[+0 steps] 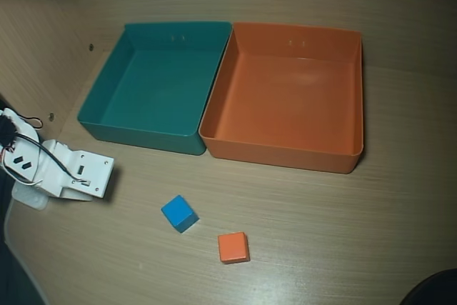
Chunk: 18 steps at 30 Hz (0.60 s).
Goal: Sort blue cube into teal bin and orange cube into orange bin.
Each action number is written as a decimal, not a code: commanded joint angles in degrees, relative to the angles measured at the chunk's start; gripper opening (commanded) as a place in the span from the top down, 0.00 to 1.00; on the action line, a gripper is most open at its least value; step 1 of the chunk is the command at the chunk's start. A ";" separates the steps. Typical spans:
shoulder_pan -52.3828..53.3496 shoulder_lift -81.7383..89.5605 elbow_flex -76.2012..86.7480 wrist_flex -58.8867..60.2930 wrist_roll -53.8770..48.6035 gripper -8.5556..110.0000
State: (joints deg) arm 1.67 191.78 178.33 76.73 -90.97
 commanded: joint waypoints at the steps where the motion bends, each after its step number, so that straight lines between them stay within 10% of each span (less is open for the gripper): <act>1: 0.00 0.18 3.43 1.14 0.97 0.97; 18: -0.09 -48.60 -45.97 0.35 20.83 0.87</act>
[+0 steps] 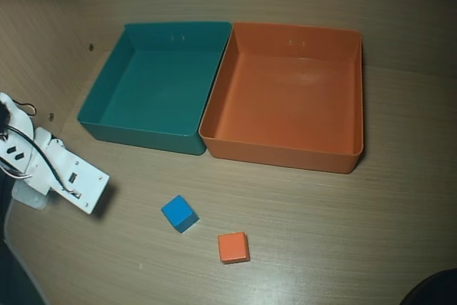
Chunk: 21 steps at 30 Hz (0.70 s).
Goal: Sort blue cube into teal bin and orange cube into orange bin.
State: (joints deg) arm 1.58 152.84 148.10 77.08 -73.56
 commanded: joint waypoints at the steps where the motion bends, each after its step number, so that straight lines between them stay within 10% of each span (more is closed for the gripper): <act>1: 0.18 -13.27 -20.13 0.00 4.13 0.84; 10: 0.26 -40.17 -48.60 0.26 5.98 0.63; 21: 1.14 -61.35 -68.73 0.00 5.89 0.61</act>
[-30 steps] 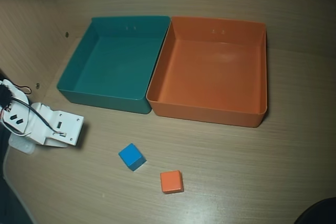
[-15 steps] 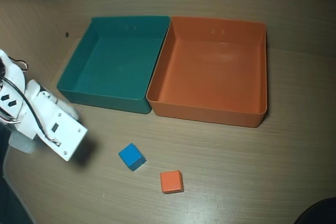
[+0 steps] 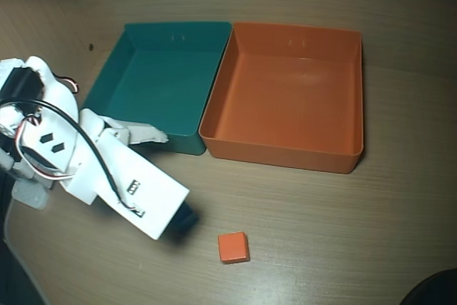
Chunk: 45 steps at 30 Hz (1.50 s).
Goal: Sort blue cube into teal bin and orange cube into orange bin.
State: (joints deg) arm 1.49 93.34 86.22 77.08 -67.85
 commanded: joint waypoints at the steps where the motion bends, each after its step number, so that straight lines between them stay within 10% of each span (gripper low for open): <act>1: 2.02 -3.78 -8.61 0.00 0.26 0.61; 45: 3.34 -30.41 -19.78 0.00 10.90 0.61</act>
State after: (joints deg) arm 4.75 61.52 70.05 77.61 -57.04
